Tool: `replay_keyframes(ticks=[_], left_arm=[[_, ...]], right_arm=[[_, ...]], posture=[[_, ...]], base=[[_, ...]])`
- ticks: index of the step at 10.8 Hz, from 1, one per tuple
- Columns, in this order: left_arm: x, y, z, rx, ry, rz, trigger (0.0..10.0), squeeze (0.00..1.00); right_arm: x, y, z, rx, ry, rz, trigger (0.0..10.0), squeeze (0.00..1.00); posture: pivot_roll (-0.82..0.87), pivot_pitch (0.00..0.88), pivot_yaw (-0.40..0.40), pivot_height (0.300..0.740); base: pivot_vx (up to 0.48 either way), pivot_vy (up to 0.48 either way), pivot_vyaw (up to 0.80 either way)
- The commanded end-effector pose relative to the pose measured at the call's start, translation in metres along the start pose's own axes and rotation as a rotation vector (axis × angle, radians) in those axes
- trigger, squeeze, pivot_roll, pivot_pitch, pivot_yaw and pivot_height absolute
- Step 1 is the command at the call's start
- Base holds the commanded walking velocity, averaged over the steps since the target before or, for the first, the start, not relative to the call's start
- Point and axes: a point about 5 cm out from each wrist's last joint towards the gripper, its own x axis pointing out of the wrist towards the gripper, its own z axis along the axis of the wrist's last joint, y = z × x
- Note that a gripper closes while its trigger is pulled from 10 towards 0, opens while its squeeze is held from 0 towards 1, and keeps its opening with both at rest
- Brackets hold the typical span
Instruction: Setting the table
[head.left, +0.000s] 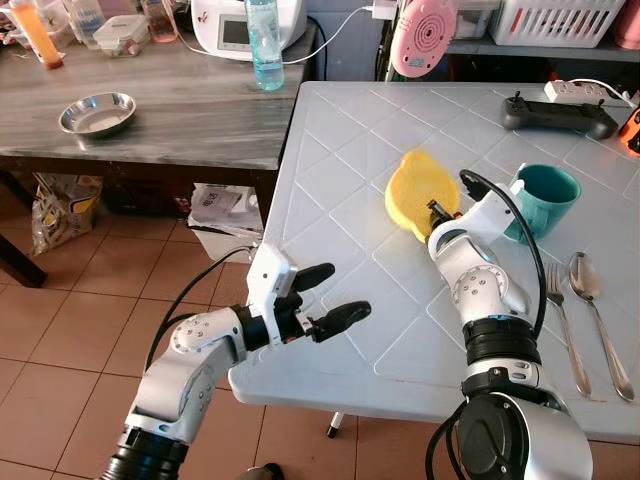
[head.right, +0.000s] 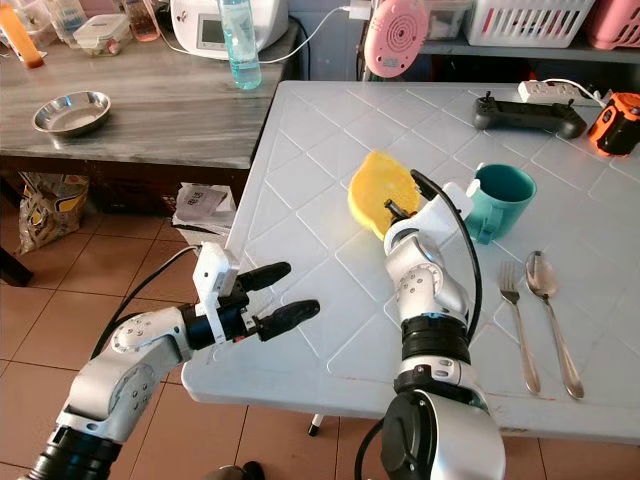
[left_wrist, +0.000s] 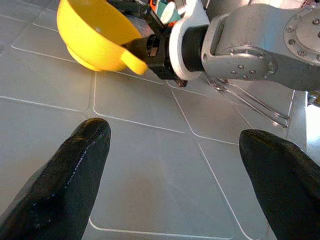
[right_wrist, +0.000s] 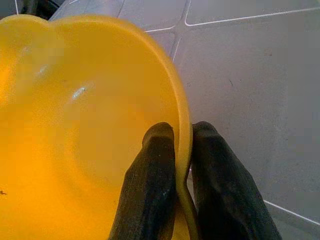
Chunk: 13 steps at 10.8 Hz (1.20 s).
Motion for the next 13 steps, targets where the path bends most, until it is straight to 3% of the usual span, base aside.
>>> replay_keyframes(ticks=[1, 4, 8, 9, 11, 13], left_arm=[[0.0, 0.006, 0.009, 0.036, -0.035, 0.036, 10.0, 0.0], [0.003, 0.014, 0.017, 0.063, -0.084, 0.1, 10.0, 0.0], [0.004, 0.015, 0.016, 0.083, -0.08, 0.103, 10.0, 0.0], [0.004, 0.021, 0.016, 0.113, -0.086, 0.161, 10.0, 0.0], [0.004, 0.042, 0.015, 0.168, -0.087, 0.378, 10.0, 0.0], [0.007, 0.05, 0.015, 0.178, -0.103, 0.467, 10.0, 0.0]], right_arm=[[0.0, -0.001, -0.004, -0.017, 0.016, -0.001, 0.0, 0.0], [-0.001, -0.004, -0.008, -0.022, 0.021, 0.0, 0.0, 0.0], [-0.005, -0.005, -0.009, -0.048, 0.008, 0.028, 0.0, 0.0], [-0.019, -0.006, -0.008, -0.192, -0.069, 0.097, 0.0, 0.0], [-0.048, -0.017, -0.01, -0.312, -0.187, 0.196, 0.0, 0.0], [-0.074, -0.041, -0.014, -0.421, -0.279, 0.175, 0.0, 0.0]], posture=[[0.08, 0.117, 0.019, 0.74], [0.08, 0.109, 0.021, 0.74], [0.08, 0.103, 0.022, 0.74], [0.08, 0.095, 0.02, 0.74], [0.06, 0.085, 0.021, 0.74], [0.05, 0.079, 0.021, 0.74]], base=[[0.0, 0.0, 0.0], [0.0, 0.0, 0.0], [0.0, 0.0, 0.0], [0.0, 0.0, 0.0], [0.0, 0.0, 0.0], [0.0, 0.0, 0.0]])
